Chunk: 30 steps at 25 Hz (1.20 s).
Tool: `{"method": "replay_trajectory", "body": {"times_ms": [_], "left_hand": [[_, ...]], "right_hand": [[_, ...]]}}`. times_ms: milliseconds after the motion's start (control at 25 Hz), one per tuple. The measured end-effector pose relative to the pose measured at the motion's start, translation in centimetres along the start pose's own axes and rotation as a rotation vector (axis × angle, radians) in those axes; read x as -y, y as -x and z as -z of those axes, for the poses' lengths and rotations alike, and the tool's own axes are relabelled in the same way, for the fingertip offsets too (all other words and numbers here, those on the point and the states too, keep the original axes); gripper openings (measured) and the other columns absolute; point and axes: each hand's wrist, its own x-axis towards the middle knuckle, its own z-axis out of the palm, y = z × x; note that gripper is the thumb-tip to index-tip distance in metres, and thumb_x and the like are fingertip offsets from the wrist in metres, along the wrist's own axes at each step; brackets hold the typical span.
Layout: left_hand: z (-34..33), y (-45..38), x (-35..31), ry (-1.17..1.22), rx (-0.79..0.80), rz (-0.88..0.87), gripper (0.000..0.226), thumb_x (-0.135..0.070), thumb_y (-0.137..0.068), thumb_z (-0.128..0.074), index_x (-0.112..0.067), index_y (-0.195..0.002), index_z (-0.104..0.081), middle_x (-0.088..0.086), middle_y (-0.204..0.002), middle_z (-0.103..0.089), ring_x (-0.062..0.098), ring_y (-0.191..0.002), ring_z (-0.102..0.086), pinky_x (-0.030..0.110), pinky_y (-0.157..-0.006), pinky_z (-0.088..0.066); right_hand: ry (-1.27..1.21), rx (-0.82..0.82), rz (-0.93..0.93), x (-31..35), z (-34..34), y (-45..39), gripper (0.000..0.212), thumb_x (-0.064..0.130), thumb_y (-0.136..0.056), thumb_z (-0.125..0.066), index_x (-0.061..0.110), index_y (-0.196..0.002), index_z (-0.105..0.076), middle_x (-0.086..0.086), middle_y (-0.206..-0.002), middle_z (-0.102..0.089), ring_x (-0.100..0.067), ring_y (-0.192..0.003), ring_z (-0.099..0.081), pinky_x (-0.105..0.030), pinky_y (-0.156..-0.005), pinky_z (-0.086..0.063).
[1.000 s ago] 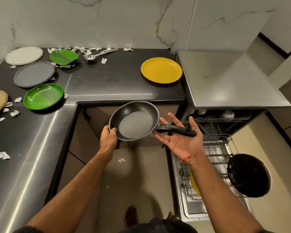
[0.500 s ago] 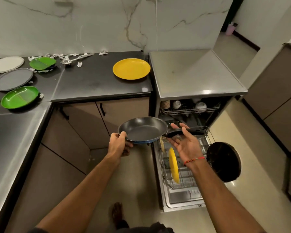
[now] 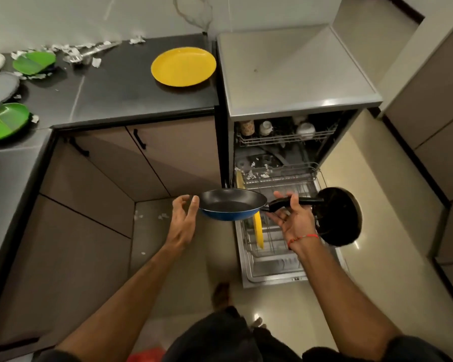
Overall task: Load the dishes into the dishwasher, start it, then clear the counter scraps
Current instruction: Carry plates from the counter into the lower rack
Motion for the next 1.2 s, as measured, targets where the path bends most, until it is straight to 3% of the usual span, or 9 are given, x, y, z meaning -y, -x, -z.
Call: {"method": "replay_trajectory", "body": {"times_ms": [80, 200, 360, 560, 720, 880, 1000, 1080, 1200], "left_hand": [[-1.2, -1.3, 1.2, -0.054, 0.107, -0.016, 0.082, -0.082, -0.083, -0.035, -0.035, -0.15, -0.029, 0.001, -0.156, -0.036, 0.023, -0.139, -0.04, 0.053, -0.114, -0.038], [-4.9, -2.3, 2.9, -0.089, 0.322, -0.03, 0.067, -0.08, -0.085, -0.032, -0.043, -0.14, -0.042, -0.017, -0.134, -0.05, 0.014, -0.122, -0.053, 0.045, -0.103, -0.05], [-11.3, -1.8, 5.7, -0.105, 0.483, -0.001, 0.046, -0.06, -0.094, -0.055, -0.029, -0.127, -0.045, -0.002, -0.118, -0.058, 0.004, -0.096, -0.061, 0.017, -0.079, -0.051], [-18.9, -2.8, 12.0, -0.303, 0.409, 0.135, 0.03, -0.05, -0.097, -0.058, -0.024, -0.11, -0.049, 0.001, -0.087, -0.062, 0.008, -0.069, -0.054, 0.012, -0.056, -0.042], [-24.6, -5.3, 16.2, -0.36, 0.371, 0.157, 0.035, -0.056, -0.093, -0.059, -0.024, -0.105, -0.05, 0.001, -0.093, -0.064, 0.016, -0.08, -0.061, 0.018, -0.061, -0.043], [-30.7, -8.9, 19.7, -0.438, 0.355, 0.202, 0.044, -0.062, -0.093, -0.057, -0.021, -0.109, -0.053, 0.0, -0.1, -0.064, 0.017, -0.087, -0.063, 0.025, -0.066, -0.045], [-33.7, -10.5, 21.9, -0.503, 0.356, 0.177, 0.054, -0.064, -0.091, -0.057, -0.016, -0.116, -0.054, 0.002, -0.106, -0.062, 0.019, -0.093, -0.061, 0.026, -0.072, -0.043], [-35.6, -11.5, 23.8, -0.543, 0.36, 0.141, 0.055, -0.064, -0.09, -0.059, -0.016, -0.118, -0.052, 0.004, -0.111, -0.059, 0.018, -0.095, -0.057, 0.018, -0.067, -0.037], [-37.9, -13.2, 25.1, -0.597, 0.374, 0.132, 0.056, -0.061, -0.092, -0.059, -0.015, -0.123, -0.052, 0.003, -0.113, -0.054, 0.016, -0.094, -0.049, 0.013, -0.062, -0.031]], "right_hand": [[0.027, -0.095, -0.015, 0.5, 1.6, -1.0, 0.022, 0.032, -0.104, -0.044, 0.013, -0.11, -0.053, -0.015, -0.117, -0.07, -0.043, -0.11, -0.064, -0.051, -0.076, -0.06], [0.078, -0.235, -0.054, 0.7, 5.3, -2.5, 0.023, 0.035, -0.104, -0.043, 0.015, -0.105, -0.055, -0.012, -0.11, -0.071, -0.039, -0.098, -0.066, -0.046, -0.065, -0.061], [0.185, -0.385, -0.083, 0.3, 11.1, -5.3, 0.028, 0.04, -0.104, -0.043, 0.017, -0.096, -0.056, -0.009, -0.104, -0.069, -0.033, -0.079, -0.069, -0.046, -0.064, -0.062], [0.25, -0.452, -0.172, -2.6, 17.7, -11.9, 0.027, 0.042, -0.101, -0.048, 0.017, -0.101, -0.058, -0.005, -0.099, -0.07, -0.029, -0.082, -0.068, -0.046, -0.064, -0.061], [0.23, -0.488, -0.268, -5.6, 23.1, -18.3, 0.03, 0.036, -0.102, -0.05, 0.013, -0.121, -0.053, -0.008, -0.106, -0.069, -0.031, -0.094, -0.067, -0.045, -0.062, -0.061], [0.266, -0.508, -0.362, -9.0, 28.4, -24.3, 0.002, 0.013, -0.1, -0.053, 0.012, -0.099, -0.055, -0.008, -0.091, -0.061, -0.026, -0.083, -0.063, -0.044, -0.064, -0.06], [0.322, -0.507, -0.4, -10.9, 31.1, -27.5, 0.008, 0.004, -0.098, -0.053, 0.005, -0.106, -0.052, -0.011, -0.082, -0.058, -0.027, -0.075, -0.063, -0.041, -0.058, -0.06], [0.356, -0.511, -0.397, -12.1, 32.6, -29.6, 0.01, 0.003, -0.098, -0.052, 0.004, -0.108, -0.052, -0.013, -0.085, -0.059, -0.027, -0.076, -0.064, -0.043, -0.061, -0.062], [0.38, -0.537, -0.413, -13.2, 33.9, -32.4, 0.008, -0.001, -0.095, -0.056, 0.006, -0.097, -0.052, -0.015, -0.087, -0.059, -0.026, -0.074, -0.063, -0.04, -0.053, -0.061]]}}
